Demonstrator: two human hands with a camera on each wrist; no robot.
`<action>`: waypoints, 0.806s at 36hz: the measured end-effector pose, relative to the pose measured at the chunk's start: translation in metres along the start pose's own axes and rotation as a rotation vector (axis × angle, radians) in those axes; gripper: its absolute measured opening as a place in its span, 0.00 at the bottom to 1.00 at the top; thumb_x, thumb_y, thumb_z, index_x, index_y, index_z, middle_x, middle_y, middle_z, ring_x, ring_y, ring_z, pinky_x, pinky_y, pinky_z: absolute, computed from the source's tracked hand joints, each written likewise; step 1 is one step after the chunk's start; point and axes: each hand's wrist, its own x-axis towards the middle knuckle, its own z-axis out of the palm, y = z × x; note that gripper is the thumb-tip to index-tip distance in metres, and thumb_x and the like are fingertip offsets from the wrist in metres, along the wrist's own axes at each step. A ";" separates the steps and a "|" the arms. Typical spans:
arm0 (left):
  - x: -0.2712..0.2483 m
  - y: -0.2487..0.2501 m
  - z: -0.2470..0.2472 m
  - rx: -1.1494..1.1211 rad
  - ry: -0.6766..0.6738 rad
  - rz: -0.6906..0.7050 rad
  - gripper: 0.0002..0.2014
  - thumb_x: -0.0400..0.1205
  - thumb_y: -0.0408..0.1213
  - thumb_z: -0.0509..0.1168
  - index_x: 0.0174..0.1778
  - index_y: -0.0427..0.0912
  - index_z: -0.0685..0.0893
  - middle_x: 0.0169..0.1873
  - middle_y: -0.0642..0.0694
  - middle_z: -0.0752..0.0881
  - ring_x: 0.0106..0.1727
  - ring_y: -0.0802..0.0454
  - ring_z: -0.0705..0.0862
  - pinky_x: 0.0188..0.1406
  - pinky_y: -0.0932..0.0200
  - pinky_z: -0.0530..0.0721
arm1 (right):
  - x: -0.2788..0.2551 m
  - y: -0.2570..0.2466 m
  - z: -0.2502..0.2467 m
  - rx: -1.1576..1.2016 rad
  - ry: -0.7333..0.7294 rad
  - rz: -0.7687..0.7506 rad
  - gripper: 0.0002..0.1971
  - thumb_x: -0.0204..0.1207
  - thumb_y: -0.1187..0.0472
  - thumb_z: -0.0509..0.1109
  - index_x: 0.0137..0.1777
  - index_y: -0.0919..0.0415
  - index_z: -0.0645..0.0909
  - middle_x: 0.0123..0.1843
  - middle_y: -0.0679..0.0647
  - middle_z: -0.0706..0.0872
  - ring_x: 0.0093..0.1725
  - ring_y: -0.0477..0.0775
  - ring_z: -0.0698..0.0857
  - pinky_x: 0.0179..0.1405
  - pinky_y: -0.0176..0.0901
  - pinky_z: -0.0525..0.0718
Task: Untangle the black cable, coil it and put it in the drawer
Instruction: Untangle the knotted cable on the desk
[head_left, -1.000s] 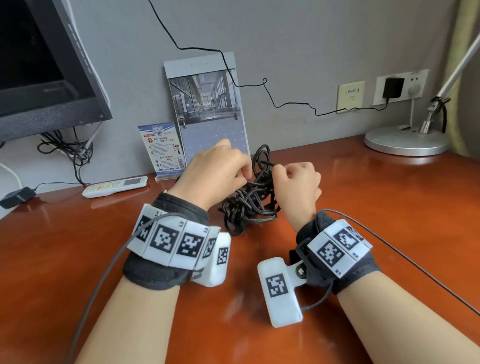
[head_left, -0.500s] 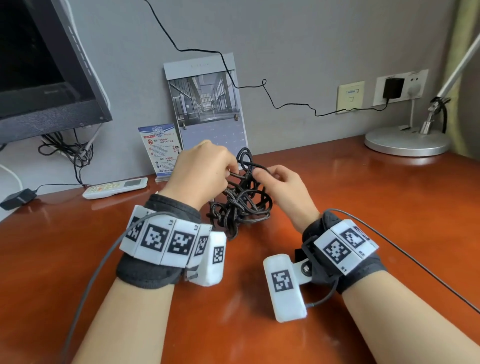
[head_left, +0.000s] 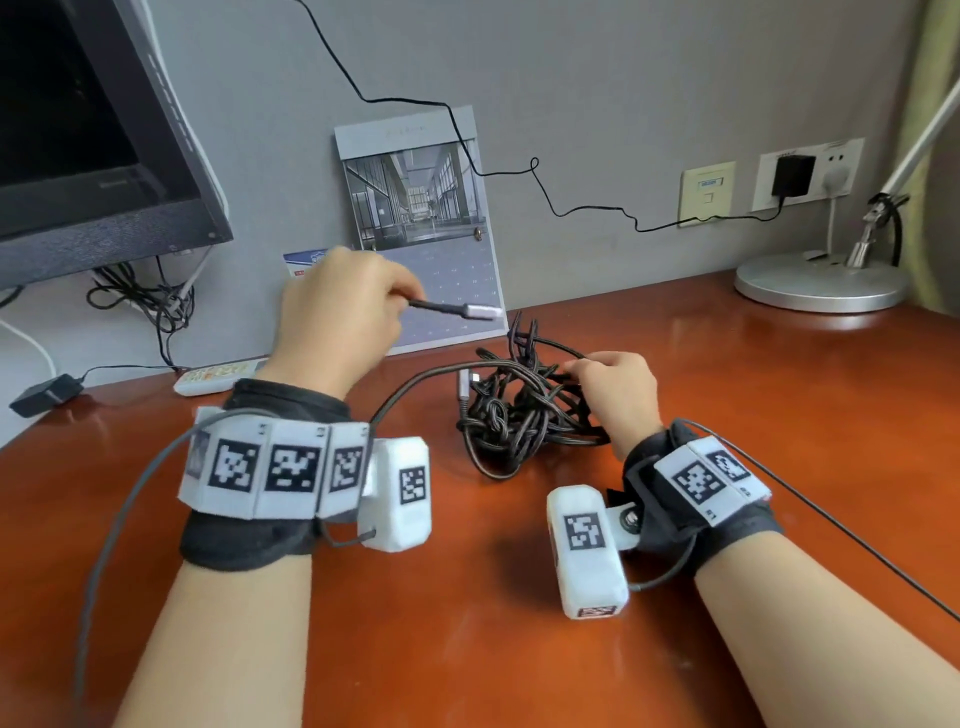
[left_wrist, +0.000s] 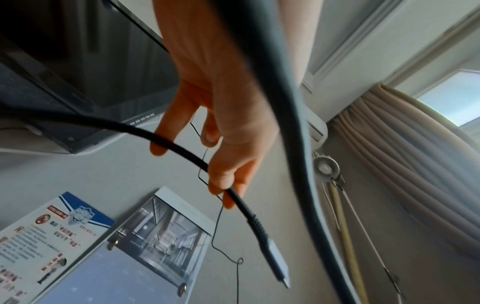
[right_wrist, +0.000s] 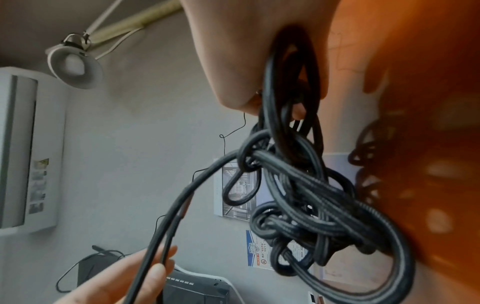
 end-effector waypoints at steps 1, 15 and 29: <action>-0.001 -0.003 -0.004 0.004 0.027 -0.033 0.11 0.81 0.34 0.64 0.50 0.54 0.90 0.50 0.46 0.88 0.56 0.38 0.82 0.51 0.49 0.79 | 0.000 0.000 0.001 0.008 -0.016 0.012 0.08 0.77 0.61 0.67 0.37 0.59 0.84 0.34 0.56 0.86 0.31 0.54 0.82 0.32 0.43 0.80; -0.012 -0.037 -0.031 -0.056 -0.017 -0.313 0.14 0.82 0.33 0.62 0.59 0.50 0.86 0.57 0.38 0.85 0.43 0.40 0.79 0.46 0.54 0.74 | -0.005 -0.008 0.014 -0.023 0.074 -0.094 0.05 0.81 0.63 0.60 0.47 0.60 0.77 0.36 0.48 0.78 0.36 0.52 0.80 0.37 0.42 0.81; -0.009 0.031 0.003 -0.254 -0.582 -0.005 0.13 0.85 0.36 0.58 0.37 0.50 0.82 0.31 0.54 0.87 0.27 0.55 0.82 0.35 0.61 0.80 | -0.016 -0.026 0.013 0.256 -0.008 -0.173 0.10 0.78 0.63 0.62 0.59 0.58 0.74 0.58 0.56 0.79 0.44 0.46 0.81 0.32 0.26 0.78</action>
